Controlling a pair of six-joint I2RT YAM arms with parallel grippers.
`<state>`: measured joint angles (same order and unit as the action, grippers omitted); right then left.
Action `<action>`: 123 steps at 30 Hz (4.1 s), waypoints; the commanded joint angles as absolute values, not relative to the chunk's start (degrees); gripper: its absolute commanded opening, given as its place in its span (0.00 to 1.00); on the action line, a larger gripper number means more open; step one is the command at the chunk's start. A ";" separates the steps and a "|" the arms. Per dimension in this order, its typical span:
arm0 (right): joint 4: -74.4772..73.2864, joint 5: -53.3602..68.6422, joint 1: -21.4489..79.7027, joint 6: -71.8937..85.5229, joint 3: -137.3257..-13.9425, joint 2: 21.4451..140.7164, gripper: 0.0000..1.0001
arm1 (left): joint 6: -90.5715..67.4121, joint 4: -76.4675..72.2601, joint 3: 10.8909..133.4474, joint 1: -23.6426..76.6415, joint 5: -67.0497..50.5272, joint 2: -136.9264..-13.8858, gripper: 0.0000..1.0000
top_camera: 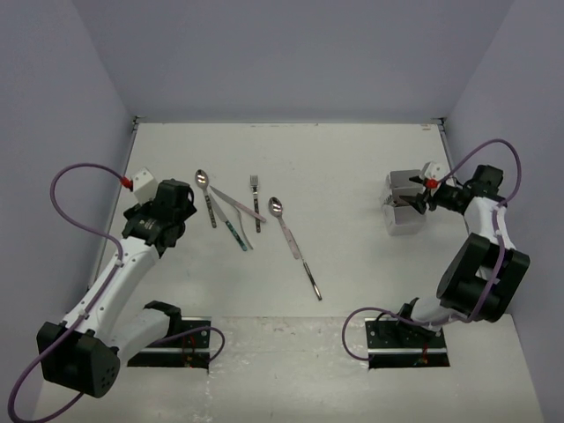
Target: Sort the eating utensils into containers
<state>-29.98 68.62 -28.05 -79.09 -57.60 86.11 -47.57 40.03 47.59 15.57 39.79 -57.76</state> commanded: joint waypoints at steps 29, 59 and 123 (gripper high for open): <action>-10.89 36.34 5.44 -2.14 -89.90 82.17 0.99 | -42.98 44.74 57.40 15.73 36.67 -55.19 1.00; -36.92 -4.30 46.93 21.36 -55.90 85.59 0.99 | -39.11 38.50 47.29 15.73 26.81 -51.33 1.00; 0.70 63.62 -12.02 -31.56 -67.24 68.82 0.00 | -41.04 38.50 50.19 15.73 28.83 -52.55 1.00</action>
<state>1.89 55.55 -9.54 -28.67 -67.22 68.45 -40.88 39.99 48.40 15.55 26.87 -51.68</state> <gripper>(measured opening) 0.038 0.999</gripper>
